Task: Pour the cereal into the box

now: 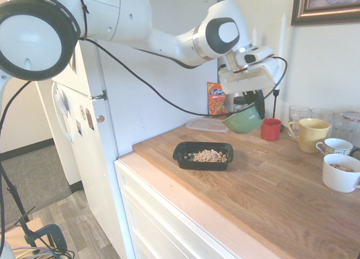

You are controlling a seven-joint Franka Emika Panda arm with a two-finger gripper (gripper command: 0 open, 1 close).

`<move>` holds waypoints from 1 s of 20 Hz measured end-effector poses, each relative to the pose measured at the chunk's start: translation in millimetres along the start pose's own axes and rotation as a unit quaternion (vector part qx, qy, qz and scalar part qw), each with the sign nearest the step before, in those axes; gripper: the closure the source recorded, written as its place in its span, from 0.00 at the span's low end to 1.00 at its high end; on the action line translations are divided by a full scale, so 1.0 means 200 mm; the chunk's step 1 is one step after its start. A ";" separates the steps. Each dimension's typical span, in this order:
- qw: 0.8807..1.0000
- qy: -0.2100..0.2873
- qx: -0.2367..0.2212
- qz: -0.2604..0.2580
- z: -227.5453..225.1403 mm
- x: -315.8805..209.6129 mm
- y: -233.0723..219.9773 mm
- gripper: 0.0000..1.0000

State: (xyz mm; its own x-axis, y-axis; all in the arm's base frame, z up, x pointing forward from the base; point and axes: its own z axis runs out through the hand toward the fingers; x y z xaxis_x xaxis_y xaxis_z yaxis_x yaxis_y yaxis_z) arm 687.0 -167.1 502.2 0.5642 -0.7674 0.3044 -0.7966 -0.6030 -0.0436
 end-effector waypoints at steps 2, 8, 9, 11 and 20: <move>0.998 -0.053 0.027 0.026 0.14 0.14 0.11 1.00; 0.983 -0.149 0.072 0.076 0.54 0.41 0.36 1.00; 0.982 -0.158 0.072 0.080 0.59 0.45 0.40 1.00; 0.978 -0.174 0.073 0.085 0.68 0.51 0.49 1.00; 0.974 -0.200 0.070 0.076 0.89 0.50 0.48 1.00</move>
State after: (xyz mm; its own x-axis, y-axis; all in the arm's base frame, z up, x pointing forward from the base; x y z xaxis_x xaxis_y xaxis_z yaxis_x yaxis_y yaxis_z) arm 705.4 -340.7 359.5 0.5030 -0.8573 -0.1094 -0.8564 -0.4774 -0.1965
